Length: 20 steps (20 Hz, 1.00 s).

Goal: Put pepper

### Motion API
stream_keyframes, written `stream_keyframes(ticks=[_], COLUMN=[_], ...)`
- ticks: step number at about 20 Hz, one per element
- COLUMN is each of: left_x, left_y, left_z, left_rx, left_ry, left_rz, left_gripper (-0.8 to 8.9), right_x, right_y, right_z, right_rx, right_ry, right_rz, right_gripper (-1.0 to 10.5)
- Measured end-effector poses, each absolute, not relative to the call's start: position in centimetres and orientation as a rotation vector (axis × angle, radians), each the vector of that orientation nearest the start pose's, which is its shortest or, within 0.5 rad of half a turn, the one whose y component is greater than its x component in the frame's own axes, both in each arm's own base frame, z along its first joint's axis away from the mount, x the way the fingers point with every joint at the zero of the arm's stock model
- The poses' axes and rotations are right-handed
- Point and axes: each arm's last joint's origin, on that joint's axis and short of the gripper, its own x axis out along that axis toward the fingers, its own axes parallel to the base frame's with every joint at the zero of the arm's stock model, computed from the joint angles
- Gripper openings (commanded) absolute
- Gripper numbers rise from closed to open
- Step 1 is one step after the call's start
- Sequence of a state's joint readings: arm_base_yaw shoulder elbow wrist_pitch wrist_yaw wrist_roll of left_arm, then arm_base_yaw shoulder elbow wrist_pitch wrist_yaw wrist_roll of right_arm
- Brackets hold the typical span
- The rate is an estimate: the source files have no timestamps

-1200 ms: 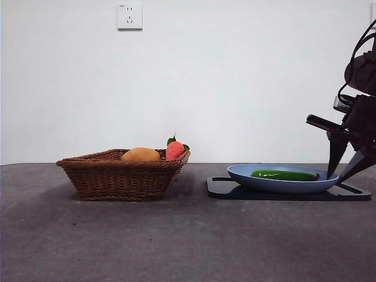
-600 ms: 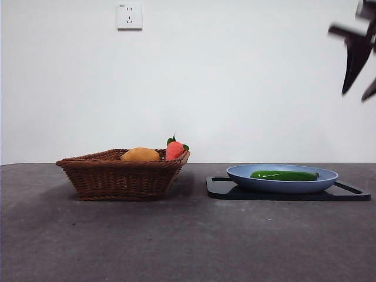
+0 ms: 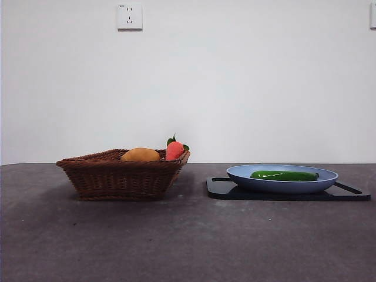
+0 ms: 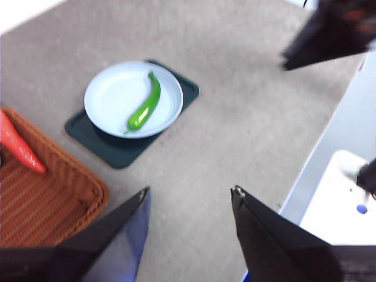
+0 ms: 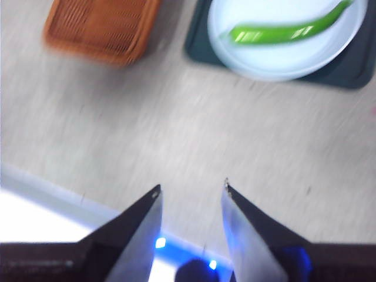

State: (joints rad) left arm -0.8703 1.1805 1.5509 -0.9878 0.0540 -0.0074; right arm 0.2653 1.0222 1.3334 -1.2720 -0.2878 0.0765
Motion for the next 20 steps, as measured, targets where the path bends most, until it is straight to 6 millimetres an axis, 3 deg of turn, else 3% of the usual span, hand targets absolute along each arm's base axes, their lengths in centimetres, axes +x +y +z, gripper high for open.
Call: stream_keyframes(ticks=[3, 6, 20], left_x=[13.0, 12.9, 13.1], left_y=[-15.6, -15.5, -15.8], left_z=[43.4, 43.2, 43.7], left_rx=[0.259, 0.267, 0.243], left_ry=[0.618, 0.638, 0.581], left_rz=[-0.888, -0.886, -0.892], left_gripper=[1.44, 0.02, 0.06], right_x=[12.9, 12.5, 12.5], right_y=[4.8, 4.8, 4.8], right_z=[38.5, 38.4, 38.4], right_rx=[0.054, 0.035, 0.013], right_ry=[1.004, 1.019, 1.016], right_rz=[0.506, 0.519, 0.527], right_gripper=[1.7, 0.0, 0.1])
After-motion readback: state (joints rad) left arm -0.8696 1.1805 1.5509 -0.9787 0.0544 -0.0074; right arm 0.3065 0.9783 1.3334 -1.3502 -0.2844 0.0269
